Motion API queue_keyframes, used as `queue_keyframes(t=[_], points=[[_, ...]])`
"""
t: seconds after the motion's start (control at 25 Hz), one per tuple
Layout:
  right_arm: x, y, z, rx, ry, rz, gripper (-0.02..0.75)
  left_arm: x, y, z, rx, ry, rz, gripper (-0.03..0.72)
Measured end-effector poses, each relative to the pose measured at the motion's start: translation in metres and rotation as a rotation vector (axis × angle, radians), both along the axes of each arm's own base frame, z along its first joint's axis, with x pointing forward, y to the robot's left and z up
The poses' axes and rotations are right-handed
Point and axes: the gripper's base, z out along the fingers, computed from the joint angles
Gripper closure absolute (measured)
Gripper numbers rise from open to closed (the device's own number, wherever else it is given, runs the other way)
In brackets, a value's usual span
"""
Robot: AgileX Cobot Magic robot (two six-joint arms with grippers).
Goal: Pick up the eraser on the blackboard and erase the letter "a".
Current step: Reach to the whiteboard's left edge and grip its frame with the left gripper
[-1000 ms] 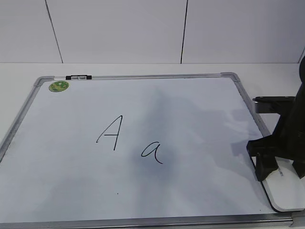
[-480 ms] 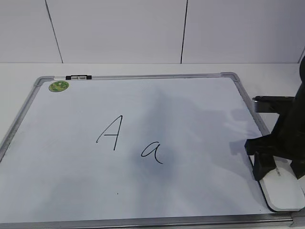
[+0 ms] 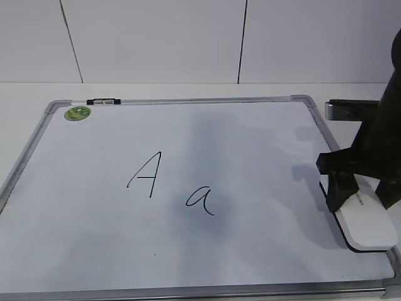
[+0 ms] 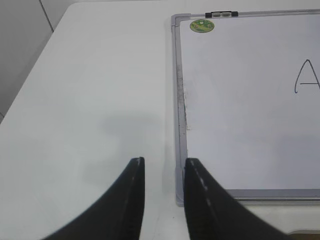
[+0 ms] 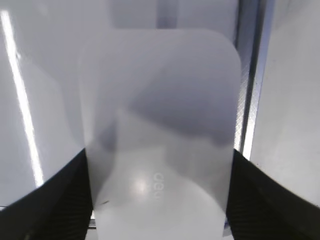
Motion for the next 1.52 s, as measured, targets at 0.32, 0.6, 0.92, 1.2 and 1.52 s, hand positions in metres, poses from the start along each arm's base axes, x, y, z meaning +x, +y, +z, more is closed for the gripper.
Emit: queue_keyframes(t=[0.32, 0.6, 0.92, 1.2, 1.52], points=[[0.003, 0.008, 0.012, 0.009, -0.005, 0.04, 0.191, 0.0, 0.0, 0.0, 0.0, 0.0, 0.0, 0.506], [-0.003, 0.037, 0.02, 0.006, -0.006, 0.151, 0.191, 0.0, 0.0, 0.0, 0.0, 0.0, 0.0, 0.506], [-0.012, 0.058, 0.024, -0.028, 0.003, 0.249, 0.191, 0.0, 0.0, 0.0, 0.002, -0.004, 0.001, 0.506], [-0.017, 0.069, 0.024, -0.033, 0.0, 0.29, 0.191, 0.004, 0.001, 0.023, 0.012, -0.168, 0.008, 0.506], [-0.017, 0.069, 0.025, -0.033, 0.002, 0.292, 0.191, 0.056, 0.005, 0.043, -0.011, -0.036, 0.009, 0.506]])
